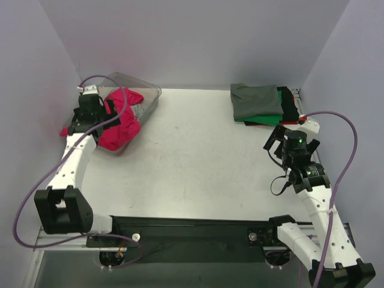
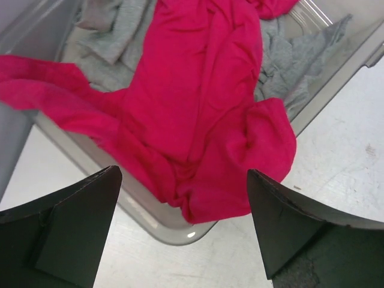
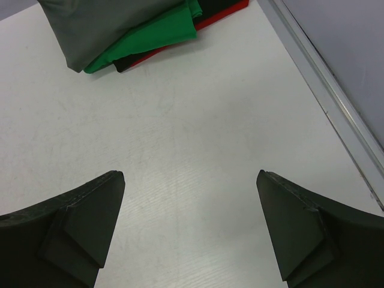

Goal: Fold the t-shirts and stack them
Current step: Grab crumpled tshirt from bin with the left arm

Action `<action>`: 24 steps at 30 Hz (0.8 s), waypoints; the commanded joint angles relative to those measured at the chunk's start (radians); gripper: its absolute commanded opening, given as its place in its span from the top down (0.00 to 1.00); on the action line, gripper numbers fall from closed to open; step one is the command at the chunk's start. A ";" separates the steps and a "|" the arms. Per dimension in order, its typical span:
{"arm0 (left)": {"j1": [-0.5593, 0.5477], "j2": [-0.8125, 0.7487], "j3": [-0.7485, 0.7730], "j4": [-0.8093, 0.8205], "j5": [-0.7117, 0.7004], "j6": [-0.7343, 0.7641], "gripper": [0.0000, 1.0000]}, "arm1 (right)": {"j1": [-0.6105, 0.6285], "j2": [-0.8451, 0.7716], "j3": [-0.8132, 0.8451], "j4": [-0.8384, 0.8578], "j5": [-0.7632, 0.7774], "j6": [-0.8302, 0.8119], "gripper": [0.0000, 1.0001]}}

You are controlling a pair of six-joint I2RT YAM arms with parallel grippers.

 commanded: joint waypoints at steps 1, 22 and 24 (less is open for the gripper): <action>0.005 0.118 0.103 -0.049 0.175 0.020 0.03 | -0.005 0.001 0.000 -0.009 0.003 0.006 0.00; 0.005 0.362 0.051 0.023 0.332 -0.063 0.35 | -0.007 0.067 0.018 0.000 -0.006 -0.002 0.00; 0.005 0.369 0.049 0.028 0.349 -0.067 0.43 | -0.007 0.065 0.012 0.002 -0.006 -0.003 0.00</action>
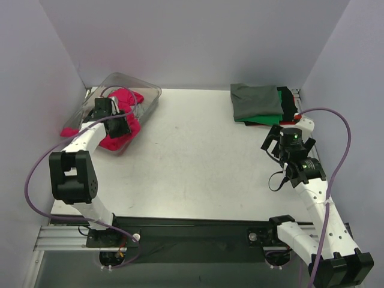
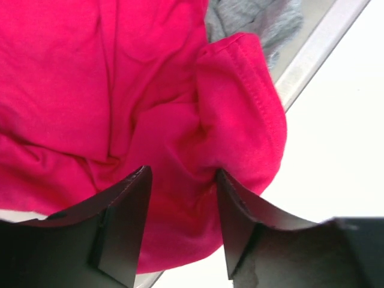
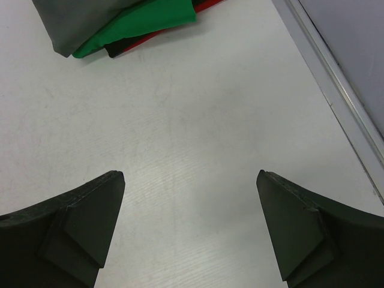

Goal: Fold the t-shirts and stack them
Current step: Grab crumpled tshirt from bin with the left arm

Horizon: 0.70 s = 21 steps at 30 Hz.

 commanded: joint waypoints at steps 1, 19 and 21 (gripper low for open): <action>0.000 0.027 -0.007 0.032 0.039 -0.009 0.46 | -0.007 -0.003 0.013 0.000 0.005 -0.005 0.00; 0.063 -0.178 0.167 -0.054 -0.010 -0.064 1.00 | -0.008 0.016 0.035 0.010 -0.005 -0.018 0.00; 0.088 -0.207 0.208 -0.080 -0.009 -0.064 1.00 | -0.008 0.022 0.039 0.016 -0.009 -0.021 0.00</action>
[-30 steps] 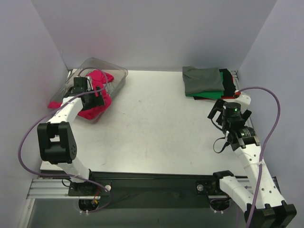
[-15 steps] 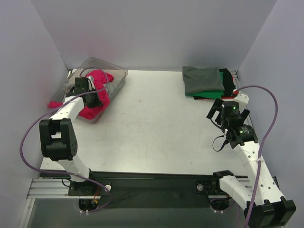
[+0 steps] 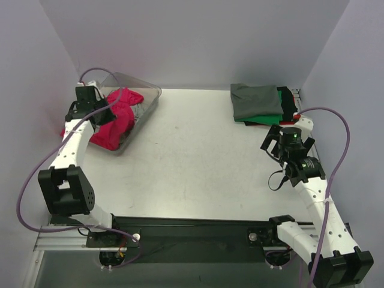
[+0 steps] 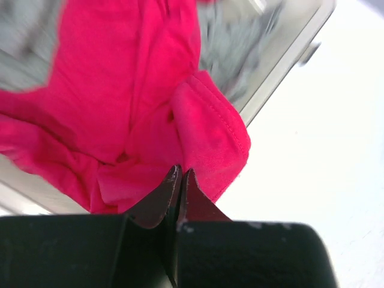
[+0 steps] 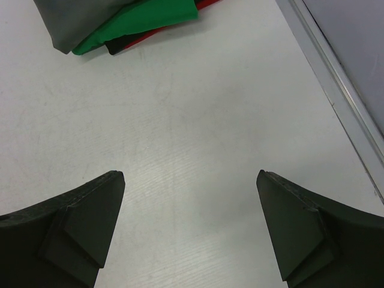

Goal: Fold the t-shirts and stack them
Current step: Grab crumpled tshirt from bin with the left arm, then move the tshirt to the center of the board

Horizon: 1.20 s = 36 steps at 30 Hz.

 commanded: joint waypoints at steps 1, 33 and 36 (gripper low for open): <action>0.042 -0.110 0.121 -0.030 -0.022 -0.008 1.00 | -0.007 0.022 0.039 0.018 -0.006 -0.019 0.00; -0.260 -0.040 0.713 0.460 0.729 -0.370 1.00 | -0.009 0.097 0.055 0.074 -0.074 -0.011 0.00; -0.260 -0.079 0.395 0.489 0.722 -0.338 0.78 | -0.007 0.085 0.032 0.074 -0.091 -0.005 0.00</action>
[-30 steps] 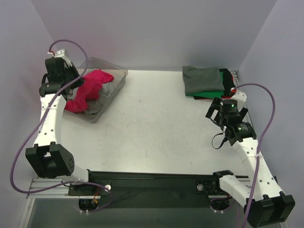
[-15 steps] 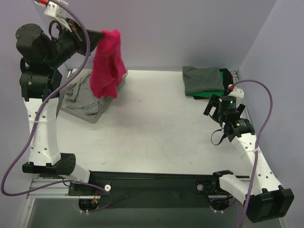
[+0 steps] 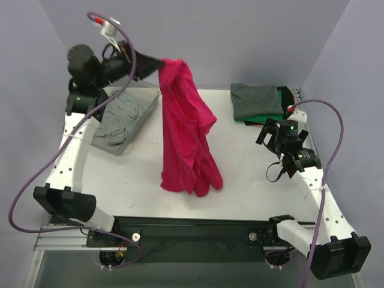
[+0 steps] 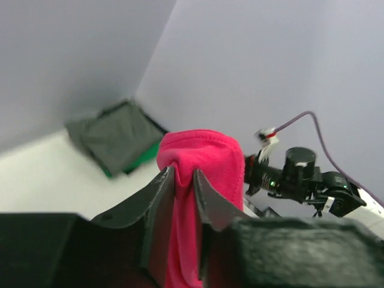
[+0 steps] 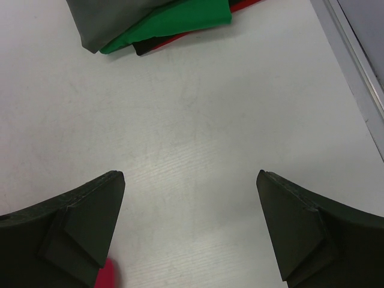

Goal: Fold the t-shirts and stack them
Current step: Move the tshirt to the center of the board

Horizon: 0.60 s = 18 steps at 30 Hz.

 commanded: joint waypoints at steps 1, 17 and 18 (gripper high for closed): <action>-0.002 -0.008 -0.250 0.055 -0.008 0.016 0.67 | -0.007 -0.028 -0.028 0.013 -0.021 0.010 0.00; -0.216 -0.043 -0.743 -0.427 -0.619 0.246 0.24 | 0.259 0.088 -0.175 0.007 -0.206 0.218 0.07; -0.249 -0.055 -0.767 -0.428 -0.616 0.228 0.24 | 0.281 0.125 -0.177 -0.002 -0.202 0.237 0.07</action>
